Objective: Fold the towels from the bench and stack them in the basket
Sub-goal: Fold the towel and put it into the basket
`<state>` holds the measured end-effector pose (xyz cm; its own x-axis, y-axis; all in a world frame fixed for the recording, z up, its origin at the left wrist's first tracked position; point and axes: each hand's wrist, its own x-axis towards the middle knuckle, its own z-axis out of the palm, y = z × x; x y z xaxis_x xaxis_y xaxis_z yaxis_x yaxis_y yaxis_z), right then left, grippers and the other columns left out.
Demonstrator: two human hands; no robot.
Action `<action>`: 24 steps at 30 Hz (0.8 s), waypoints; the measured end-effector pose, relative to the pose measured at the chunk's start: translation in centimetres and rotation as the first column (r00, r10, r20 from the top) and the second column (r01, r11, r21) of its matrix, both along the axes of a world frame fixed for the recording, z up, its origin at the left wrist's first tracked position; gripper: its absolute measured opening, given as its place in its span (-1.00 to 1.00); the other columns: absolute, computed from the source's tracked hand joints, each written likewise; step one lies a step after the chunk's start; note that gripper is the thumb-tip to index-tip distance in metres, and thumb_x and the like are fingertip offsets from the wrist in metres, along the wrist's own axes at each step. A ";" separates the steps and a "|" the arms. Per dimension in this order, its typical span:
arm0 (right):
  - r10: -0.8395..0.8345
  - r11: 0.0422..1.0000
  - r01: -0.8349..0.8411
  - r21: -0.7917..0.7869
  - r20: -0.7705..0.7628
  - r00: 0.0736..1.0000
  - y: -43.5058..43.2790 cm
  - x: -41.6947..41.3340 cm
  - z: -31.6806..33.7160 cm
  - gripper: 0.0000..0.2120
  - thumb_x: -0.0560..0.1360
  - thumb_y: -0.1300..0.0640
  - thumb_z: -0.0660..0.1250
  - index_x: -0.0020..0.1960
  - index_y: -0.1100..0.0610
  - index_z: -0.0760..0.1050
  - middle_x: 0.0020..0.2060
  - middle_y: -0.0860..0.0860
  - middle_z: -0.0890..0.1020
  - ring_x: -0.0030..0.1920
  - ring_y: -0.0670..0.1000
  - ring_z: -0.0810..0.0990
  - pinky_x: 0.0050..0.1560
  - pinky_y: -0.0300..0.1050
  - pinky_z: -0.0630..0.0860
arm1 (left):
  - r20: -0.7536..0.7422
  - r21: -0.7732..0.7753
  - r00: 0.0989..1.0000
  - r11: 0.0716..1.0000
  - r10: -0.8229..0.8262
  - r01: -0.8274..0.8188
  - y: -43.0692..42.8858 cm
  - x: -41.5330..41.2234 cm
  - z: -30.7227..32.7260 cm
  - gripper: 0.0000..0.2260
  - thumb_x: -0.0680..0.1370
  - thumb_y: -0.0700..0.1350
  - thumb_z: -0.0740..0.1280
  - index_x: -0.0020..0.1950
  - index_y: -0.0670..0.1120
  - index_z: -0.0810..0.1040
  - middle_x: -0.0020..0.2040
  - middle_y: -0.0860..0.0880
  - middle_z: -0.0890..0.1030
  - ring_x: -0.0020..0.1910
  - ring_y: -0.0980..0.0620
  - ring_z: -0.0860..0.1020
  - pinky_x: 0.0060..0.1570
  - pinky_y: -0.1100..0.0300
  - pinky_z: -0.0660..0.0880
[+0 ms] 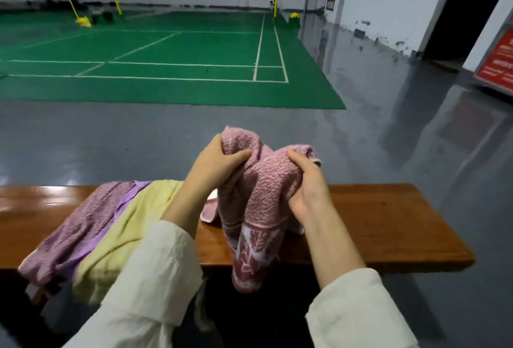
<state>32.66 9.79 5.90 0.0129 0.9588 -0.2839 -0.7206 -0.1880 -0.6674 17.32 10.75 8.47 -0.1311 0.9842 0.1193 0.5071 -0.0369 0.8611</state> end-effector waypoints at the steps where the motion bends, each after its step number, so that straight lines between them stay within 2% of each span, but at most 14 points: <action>1: -0.024 0.998 0.027 -0.054 0.052 0.998 0.3 -0.4 -1.7 -0.86 0.45 0.27 0.34 -0.01 0.30 0.57 -0.13 0.22 0.67 -0.18 0.13 0.65 -0.10 -0.04 0.61 | -0.131 -0.017 0.987 0.995 0.092 -0.095 0.3 -0.1 -1.8 -0.61 0.45 0.00 0.45 0.17 -0.13 0.45 0.11 -0.12 0.57 0.09 -0.12 0.54 0.14 -0.01 0.47; 2: -0.038 0.995 0.047 -0.087 0.095 0.995 0.4 -0.9 -3.4 -0.95 0.47 0.29 0.33 -0.13 0.25 0.57 -0.23 0.16 0.67 -0.24 0.09 0.65 -0.15 -0.07 0.60 | -0.183 -0.010 0.970 0.987 0.157 -0.162 0.3 -0.2 -3.7 -0.60 0.43 0.00 0.46 0.16 -0.14 0.44 0.10 -0.16 0.55 0.09 -0.15 0.53 0.13 -0.04 0.46; 3: -0.030 0.993 0.042 -0.109 0.106 0.994 0.4 -1.3 -4.9 -0.89 0.49 0.29 0.32 -0.20 0.19 0.55 -0.28 0.12 0.66 -0.26 0.07 0.64 -0.15 -0.08 0.59 | -0.164 0.019 0.969 0.983 0.182 -0.182 0.0 0.0 -5.5 -0.64 0.44 -0.03 0.46 0.13 -0.13 0.44 0.06 -0.16 0.55 0.04 -0.13 0.54 0.10 -0.06 0.47; 5: 0.034 0.990 -0.020 -0.139 0.100 0.994 0.5 -1.9 -6.8 -0.87 0.53 0.22 0.29 -0.18 0.13 0.56 -0.25 0.07 0.67 -0.25 0.03 0.64 -0.18 -0.12 0.58 | -0.060 0.098 0.991 0.989 0.119 -0.113 -1.2 0.8 -8.0 -0.83 0.47 -0.11 0.42 -0.02 -0.04 0.46 -0.10 -0.05 0.57 -0.15 0.04 0.55 -0.04 -0.01 0.52; 7: 0.143 0.982 -0.102 -0.159 0.271 0.952 0.9 -1.7 -7.5 -0.90 0.54 0.13 0.28 -0.07 0.09 0.57 -0.20 0.00 0.63 -0.20 -0.02 0.58 -0.19 -0.14 0.47 | -0.019 0.106 1.000 0.994 -0.025 0.027 -2.4 1.9 -9.8 -0.90 0.51 -0.12 0.39 -0.11 -0.02 0.48 -0.21 0.02 0.57 -0.26 0.14 0.52 -0.14 0.07 0.52; 10: 0.225 0.974 -0.173 -0.148 0.507 0.832 0.9 -1.0 -8.3 -0.93 0.53 0.19 0.28 -0.11 0.08 0.51 -0.25 0.05 0.51 -0.21 0.00 0.49 -0.24 -0.17 0.38 | -0.013 0.072 0.988 0.986 -0.152 0.153 -3.4 3.0 -12.0 -0.87 0.52 -0.04 0.39 -0.05 -0.06 0.51 -0.16 0.02 0.59 -0.16 0.13 0.55 -0.08 0.15 0.51; 12: 0.248 0.969 -0.214 -0.126 0.558 0.792 0.2 -0.6 -8.5 -0.91 0.52 0.25 0.30 -0.16 0.18 0.53 -0.34 0.07 0.51 -0.34 -0.03 0.49 -0.38 -0.30 0.40 | 0.011 0.053 0.991 0.990 -0.131 0.131 -3.6 3.9 -13.3 -0.80 0.49 -0.04 0.41 0.03 -0.08 0.49 -0.09 0.01 0.58 -0.11 0.09 0.54 -0.05 0.22 0.48; 14: 0.261 0.958 -0.277 -0.072 0.621 0.739 -0.3 -0.4 -8.8 -0.88 0.50 0.25 0.33 -0.19 0.27 0.56 -0.37 0.12 0.56 -0.38 -0.03 0.51 -0.40 -0.34 0.42 | 0.000 0.059 0.997 0.995 -0.083 0.082 -3.5 4.6 -14.0 -0.78 0.49 -0.11 0.40 0.08 -0.06 0.45 -0.07 0.05 0.56 -0.13 0.12 0.52 -0.13 0.32 0.41; 16: 0.225 0.949 -0.316 -0.015 0.735 0.640 -0.3 -0.4 -9.2 -0.83 0.48 0.20 0.37 -0.27 0.23 0.57 -0.37 0.08 0.60 -0.35 -0.03 0.53 -0.29 -0.23 0.46 | -0.016 0.068 0.998 0.996 -0.062 0.063 -3.4 4.6 -14.4 -0.84 0.53 -0.20 0.34 0.09 -0.06 0.48 -0.13 0.06 0.57 -0.20 0.13 0.52 -0.19 0.30 0.36; 17: 0.163 0.952 -0.306 0.011 0.827 0.538 -0.1 -0.3 -9.5 -0.84 0.46 0.14 0.40 -0.27 0.18 0.57 -0.33 0.04 0.63 -0.30 -0.03 0.55 -0.22 -0.15 0.48 | -0.021 0.075 0.997 0.994 -0.074 0.075 -3.4 4.4 -14.5 -0.87 0.55 -0.22 0.31 0.08 -0.10 0.51 -0.12 0.04 0.60 -0.17 0.11 0.54 -0.16 0.28 0.38; 19: -0.016 0.964 -0.251 0.085 0.964 0.267 0.2 0.0 -9.7 -0.94 0.44 0.10 0.43 -0.11 0.06 0.58 -0.08 -0.03 0.62 -0.07 -0.06 0.56 0.01 -0.13 0.47 | -0.024 0.086 0.996 0.993 -0.083 0.085 -3.3 3.5 -14.8 -0.88 0.58 -0.24 0.27 0.08 -0.16 0.54 -0.06 0.02 0.61 -0.07 0.11 0.54 -0.07 0.26 0.41; 20: -0.087 0.955 -0.265 0.135 0.978 0.187 0.2 0.0 -9.5 -0.81 0.45 0.12 0.43 0.05 0.05 0.56 0.06 -0.05 0.55 0.06 -0.09 0.52 0.12 -0.21 0.41 | -0.018 0.081 0.997 0.994 -0.070 0.072 -3.3 3.0 -14.8 -0.88 0.59 -0.23 0.25 0.09 -0.16 0.53 -0.06 0.04 0.59 -0.06 0.14 0.53 -0.06 0.27 0.39; 22: -0.099 0.872 -0.442 0.208 0.961 0.258 0.4 -0.1 -9.3 -0.59 0.46 0.15 0.42 0.28 0.01 0.46 0.24 -0.08 0.47 0.28 -0.12 0.42 0.35 -0.21 0.29 | 0.006 0.050 0.999 0.998 -0.042 0.042 -3.2 1.9 -14.5 -0.89 0.61 -0.20 0.21 0.10 -0.07 0.48 -0.10 0.12 0.55 -0.11 0.21 0.49 -0.10 0.30 0.36; 24: -0.022 0.784 -0.593 0.183 0.963 0.268 0.3 -0.8 -9.5 -0.59 0.45 0.12 0.40 0.29 -0.02 0.48 0.24 -0.09 0.54 0.31 -0.10 0.44 0.44 0.01 0.25 | 0.014 0.034 0.998 0.998 -0.054 0.053 -3.1 0.8 -14.1 -0.94 0.60 -0.15 0.22 -0.01 -0.01 0.44 -0.21 0.16 0.52 -0.24 0.26 0.46 -0.19 0.28 0.37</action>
<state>31.91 10.11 -3.57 -0.3495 0.9276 0.1320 0.4248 0.2825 -0.8601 18.10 7.68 -5.60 -0.0804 0.9853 0.1510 0.4909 -0.0927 0.8663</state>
